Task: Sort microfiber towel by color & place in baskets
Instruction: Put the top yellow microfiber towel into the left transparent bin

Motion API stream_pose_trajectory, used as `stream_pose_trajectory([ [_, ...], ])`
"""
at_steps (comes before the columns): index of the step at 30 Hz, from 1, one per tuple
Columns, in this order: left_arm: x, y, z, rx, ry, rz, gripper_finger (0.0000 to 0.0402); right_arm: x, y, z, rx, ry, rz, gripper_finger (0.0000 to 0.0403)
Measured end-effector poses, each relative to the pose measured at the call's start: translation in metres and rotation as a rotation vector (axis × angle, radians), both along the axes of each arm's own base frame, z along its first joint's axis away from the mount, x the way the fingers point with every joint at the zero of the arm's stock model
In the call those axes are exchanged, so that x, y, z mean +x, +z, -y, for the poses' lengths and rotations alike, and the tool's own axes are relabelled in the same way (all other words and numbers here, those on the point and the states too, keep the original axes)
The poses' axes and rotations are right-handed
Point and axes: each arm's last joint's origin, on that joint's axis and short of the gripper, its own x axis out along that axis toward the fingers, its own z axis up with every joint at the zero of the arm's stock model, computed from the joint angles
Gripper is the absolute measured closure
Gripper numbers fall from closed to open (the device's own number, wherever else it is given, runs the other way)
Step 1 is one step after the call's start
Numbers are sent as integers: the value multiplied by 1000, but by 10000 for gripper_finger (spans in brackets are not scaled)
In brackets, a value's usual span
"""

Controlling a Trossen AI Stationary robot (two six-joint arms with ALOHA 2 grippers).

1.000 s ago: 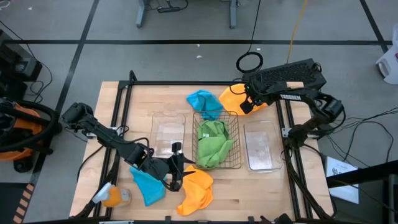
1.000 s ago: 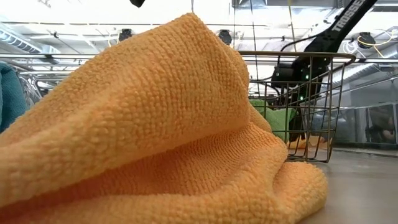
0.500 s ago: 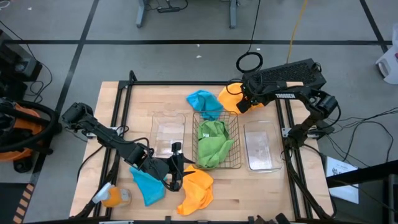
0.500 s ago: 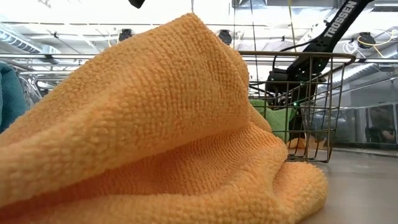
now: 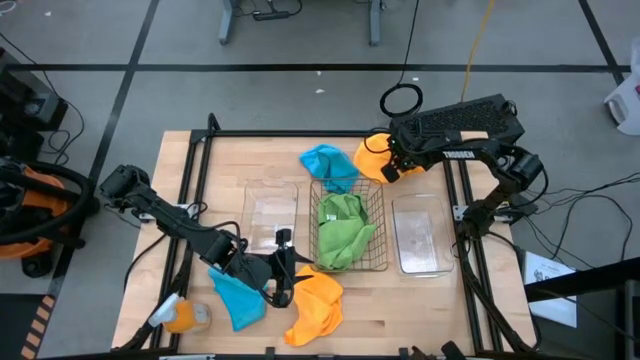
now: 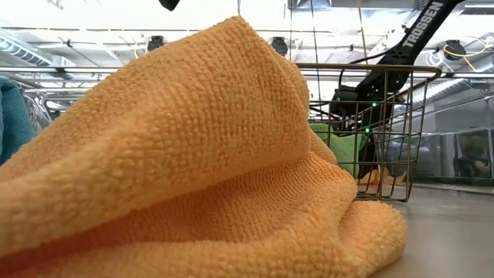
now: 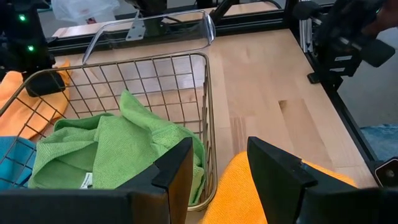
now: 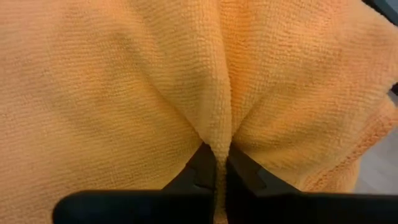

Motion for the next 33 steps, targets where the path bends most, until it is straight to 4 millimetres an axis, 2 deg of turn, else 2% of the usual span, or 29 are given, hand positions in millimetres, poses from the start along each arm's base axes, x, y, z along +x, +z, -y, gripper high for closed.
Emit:
stream_pose_trajectory([
  [4, 0, 0, 0, 0, 0, 0, 242, -2, 15, -8, -10, 24, 34, 400],
  [11, 0, 0, 0, 6, -3, 0, 242, -2, 69, -27, -145, 94, 224, 402],
  [19, 1, 1, 0, 21, -13, 8, 242, -8, 134, -72, -290, 221, 545, 402],
  [23, 2, 2, -1, 45, -20, 19, 242, -14, 160, -98, -353, 295, 706, 402],
  [27, 6, 5, -6, 57, -8, 55, 242, -18, 178, -119, -376, 361, 835, 403],
  [33, 16, 11, -21, 157, -2, 115, 242, -14, 187, -143, -345, 452, 948, 403],
])
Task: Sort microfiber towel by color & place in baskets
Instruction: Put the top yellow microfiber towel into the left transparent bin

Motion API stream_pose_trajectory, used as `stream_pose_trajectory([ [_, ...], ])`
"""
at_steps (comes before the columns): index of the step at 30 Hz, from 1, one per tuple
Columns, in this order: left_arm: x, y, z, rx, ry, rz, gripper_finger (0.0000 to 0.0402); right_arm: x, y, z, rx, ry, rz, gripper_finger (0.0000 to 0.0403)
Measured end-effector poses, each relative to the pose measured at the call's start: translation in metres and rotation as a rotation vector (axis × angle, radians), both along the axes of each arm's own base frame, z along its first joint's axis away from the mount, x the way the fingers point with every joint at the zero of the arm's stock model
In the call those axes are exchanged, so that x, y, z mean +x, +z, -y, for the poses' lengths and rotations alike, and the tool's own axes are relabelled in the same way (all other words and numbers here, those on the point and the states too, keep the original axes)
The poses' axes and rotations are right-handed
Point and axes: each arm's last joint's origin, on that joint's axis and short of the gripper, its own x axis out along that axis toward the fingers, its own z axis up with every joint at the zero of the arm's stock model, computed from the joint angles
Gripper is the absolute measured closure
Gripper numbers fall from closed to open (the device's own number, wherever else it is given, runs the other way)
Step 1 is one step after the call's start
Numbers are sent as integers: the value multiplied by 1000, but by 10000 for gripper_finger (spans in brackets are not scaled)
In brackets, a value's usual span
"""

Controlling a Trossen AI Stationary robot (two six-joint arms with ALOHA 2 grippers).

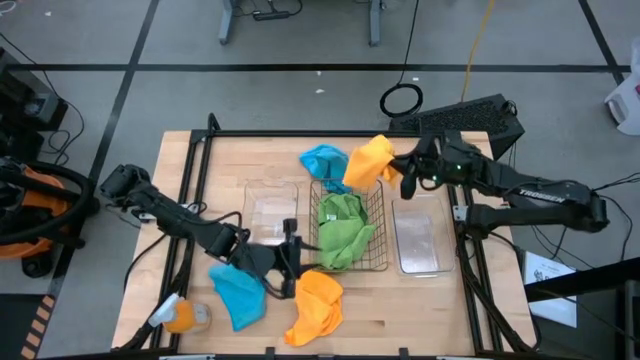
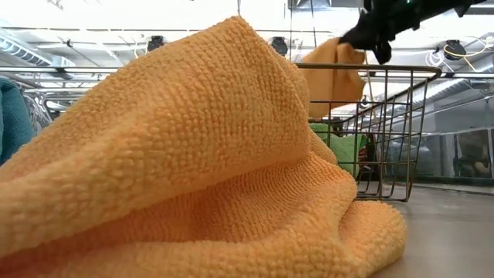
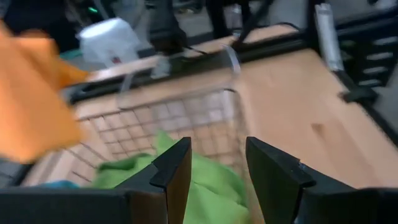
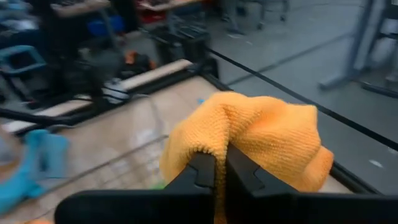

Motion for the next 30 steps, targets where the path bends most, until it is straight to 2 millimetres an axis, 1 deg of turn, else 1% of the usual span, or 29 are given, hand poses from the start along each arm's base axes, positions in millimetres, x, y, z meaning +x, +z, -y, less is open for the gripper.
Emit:
stream_pose_trajectory([
  [4, 9, 6, -18, -10, 87, 64, 242, 8, 5, -16, -27, 103, 56, 403],
  [7, 14, 10, -28, -18, 122, 102, 242, 14, 10, -29, -59, 179, 105, 403],
  [11, 17, 14, -35, -19, 140, 145, 240, 19, 14, -44, -98, 268, 145, 402],
  [13, 16, 19, -36, -29, 141, 167, 232, 20, 15, -51, -109, 303, 156, 402],
  [16, 13, 28, -35, -24, 128, 215, 205, 22, 15, -59, -129, 341, 161, 402],
  [19, 12, 34, -32, -2, 119, 255, 162, 24, 13, -67, -162, 334, 142, 402],
  [21, 12, 35, -34, 3, 150, 274, 132, 26, 11, -72, -186, 332, 131, 402],
  [23, 13, 34, -39, 3, 214, 269, 106, 28, 10, -76, -198, 338, 122, 402],
  [26, 14, 27, -49, -31, 262, 206, 78, 32, 9, -82, -202, 359, 130, 402],
  [30, 17, 19, -61, -71, 241, 134, 69, 38, 8, -89, -229, 390, 149, 402],
])
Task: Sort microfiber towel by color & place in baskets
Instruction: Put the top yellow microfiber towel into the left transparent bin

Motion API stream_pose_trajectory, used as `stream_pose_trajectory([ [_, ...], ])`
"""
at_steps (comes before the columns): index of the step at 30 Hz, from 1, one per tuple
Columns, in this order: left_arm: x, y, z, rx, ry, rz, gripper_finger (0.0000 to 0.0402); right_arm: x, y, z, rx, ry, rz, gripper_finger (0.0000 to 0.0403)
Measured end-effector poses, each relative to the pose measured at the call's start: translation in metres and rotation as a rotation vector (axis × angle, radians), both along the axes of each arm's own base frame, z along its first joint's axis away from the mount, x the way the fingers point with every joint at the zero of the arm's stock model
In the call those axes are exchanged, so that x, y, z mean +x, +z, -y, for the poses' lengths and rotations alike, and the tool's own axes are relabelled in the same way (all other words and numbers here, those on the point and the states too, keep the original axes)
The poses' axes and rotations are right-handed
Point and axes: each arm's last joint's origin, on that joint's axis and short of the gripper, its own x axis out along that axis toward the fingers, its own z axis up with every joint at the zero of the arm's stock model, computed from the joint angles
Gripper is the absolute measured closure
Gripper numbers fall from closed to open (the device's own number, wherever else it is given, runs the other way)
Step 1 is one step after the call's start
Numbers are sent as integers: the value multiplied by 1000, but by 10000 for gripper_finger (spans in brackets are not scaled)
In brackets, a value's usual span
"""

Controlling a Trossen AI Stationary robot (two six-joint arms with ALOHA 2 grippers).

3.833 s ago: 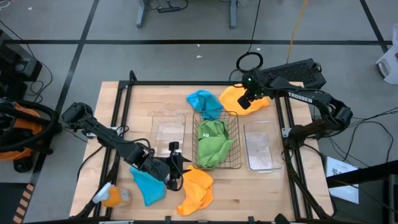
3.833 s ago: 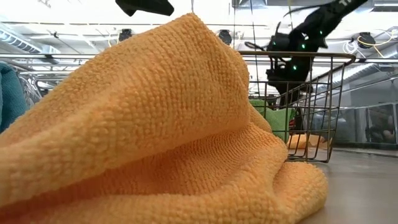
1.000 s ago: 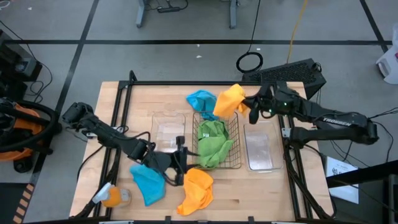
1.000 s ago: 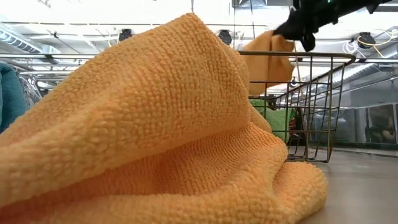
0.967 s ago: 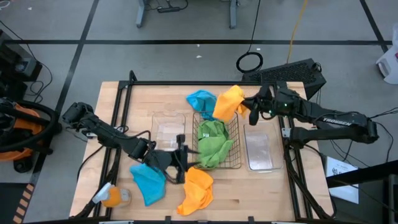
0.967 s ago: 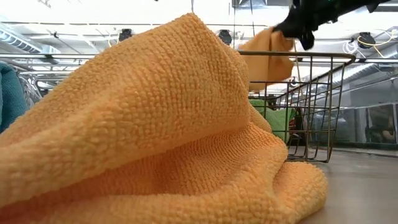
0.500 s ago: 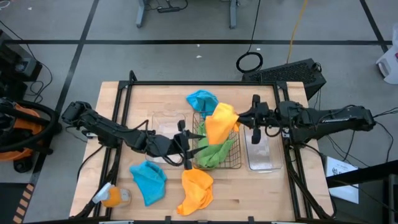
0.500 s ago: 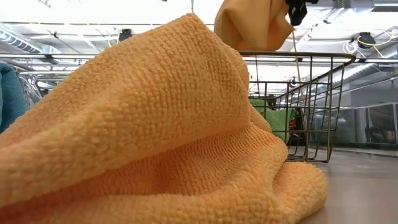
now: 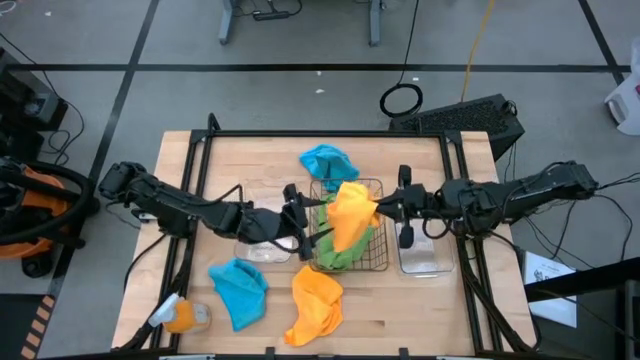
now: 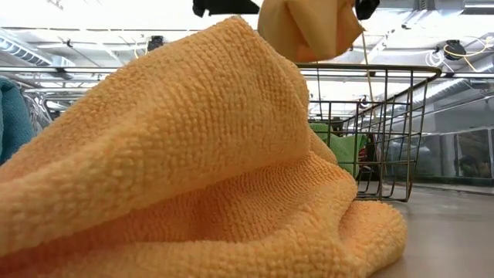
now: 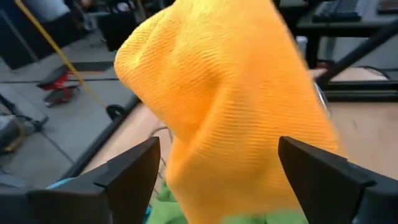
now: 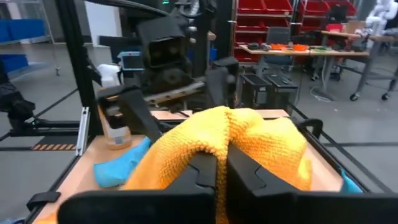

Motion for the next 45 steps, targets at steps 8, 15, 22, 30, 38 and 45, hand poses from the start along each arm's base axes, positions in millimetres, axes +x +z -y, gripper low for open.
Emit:
stream_pose_trajectory([
  [8, 3, -3, -9, -32, -156, -44, 80, 11, -2, -11, -95, 48, 36, 402],
  [15, 1, -4, 5, -24, -259, -56, 239, 15, -1, -18, -93, 76, 74, 402],
  [22, -2, 6, 24, -3, -312, 49, 385, 20, -6, -30, -91, 117, 76, 402],
  [30, -15, 19, 44, 104, -347, 108, 396, 34, -25, -43, -98, 154, -3, 402],
  [38, -34, 37, 45, 179, -258, 126, 394, 54, -36, -52, -87, 154, 61, 402],
  [45, -36, 36, 44, 183, -269, 95, 394, 70, -44, -58, -59, 149, 153, 358],
])
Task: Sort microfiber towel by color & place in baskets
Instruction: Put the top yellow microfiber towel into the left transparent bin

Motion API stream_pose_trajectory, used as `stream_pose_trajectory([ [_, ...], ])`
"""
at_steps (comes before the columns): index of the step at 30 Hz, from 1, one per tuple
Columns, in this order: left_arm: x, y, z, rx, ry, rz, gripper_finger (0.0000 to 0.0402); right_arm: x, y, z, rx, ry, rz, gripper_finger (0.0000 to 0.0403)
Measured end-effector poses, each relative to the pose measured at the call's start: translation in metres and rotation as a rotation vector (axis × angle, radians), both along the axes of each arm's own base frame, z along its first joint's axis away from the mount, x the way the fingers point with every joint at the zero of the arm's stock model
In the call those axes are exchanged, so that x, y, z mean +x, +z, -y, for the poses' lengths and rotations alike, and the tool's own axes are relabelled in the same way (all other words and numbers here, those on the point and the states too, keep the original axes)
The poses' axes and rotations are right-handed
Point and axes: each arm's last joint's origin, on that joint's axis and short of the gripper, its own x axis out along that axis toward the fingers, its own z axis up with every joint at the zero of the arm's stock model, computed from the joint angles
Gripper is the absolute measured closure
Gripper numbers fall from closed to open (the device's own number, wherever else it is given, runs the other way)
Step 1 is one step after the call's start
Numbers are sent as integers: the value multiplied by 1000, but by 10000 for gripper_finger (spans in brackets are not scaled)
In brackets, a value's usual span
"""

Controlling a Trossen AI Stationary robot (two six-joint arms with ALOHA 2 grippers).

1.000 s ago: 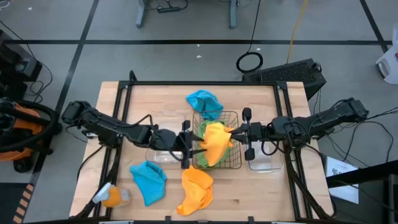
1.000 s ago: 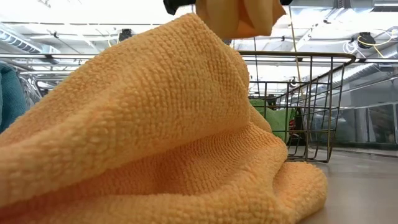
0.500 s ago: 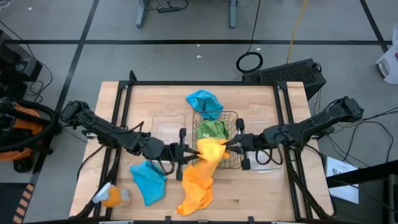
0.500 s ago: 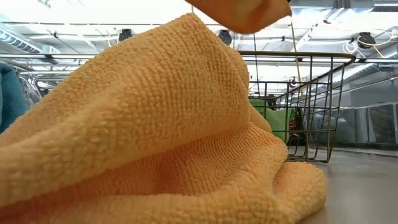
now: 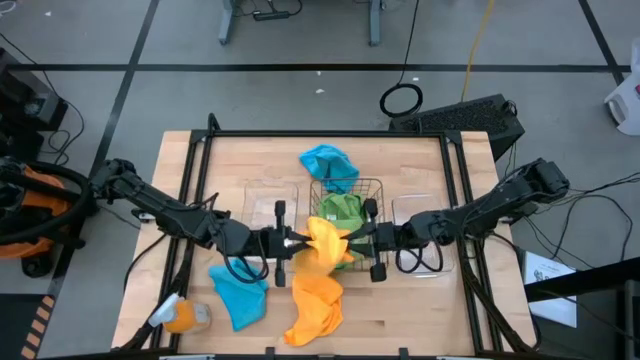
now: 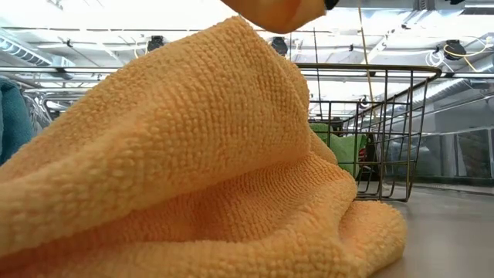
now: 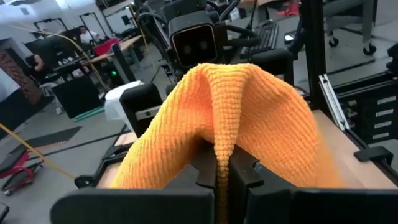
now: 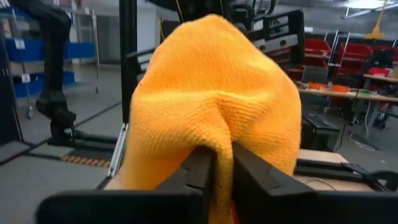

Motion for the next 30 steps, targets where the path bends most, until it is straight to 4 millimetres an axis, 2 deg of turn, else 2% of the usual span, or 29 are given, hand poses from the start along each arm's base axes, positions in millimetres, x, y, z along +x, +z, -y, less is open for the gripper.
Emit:
stream_pose_trajectory([
  [9, 0, -1, -1, 3, -9, -10, 393, 17, -15, -9, 70, 87, 84, 228],
  [14, 8, -8, -1, -3, -99, -38, 393, 23, -22, -9, 88, 74, 104, 145],
  [18, 14, -13, -4, -6, -116, -47, 393, 24, -21, -8, 90, 67, 124, 99],
  [21, 19, -15, -8, -13, -125, -39, 393, 24, -21, -8, 56, 64, 131, 87],
  [24, 22, -13, -11, -29, -165, -14, 393, 24, -21, -8, 24, 63, 135, 93],
  [30, 25, -10, -18, -45, -204, 14, 393, 24, -21, -8, 9, 61, 134, 156],
])
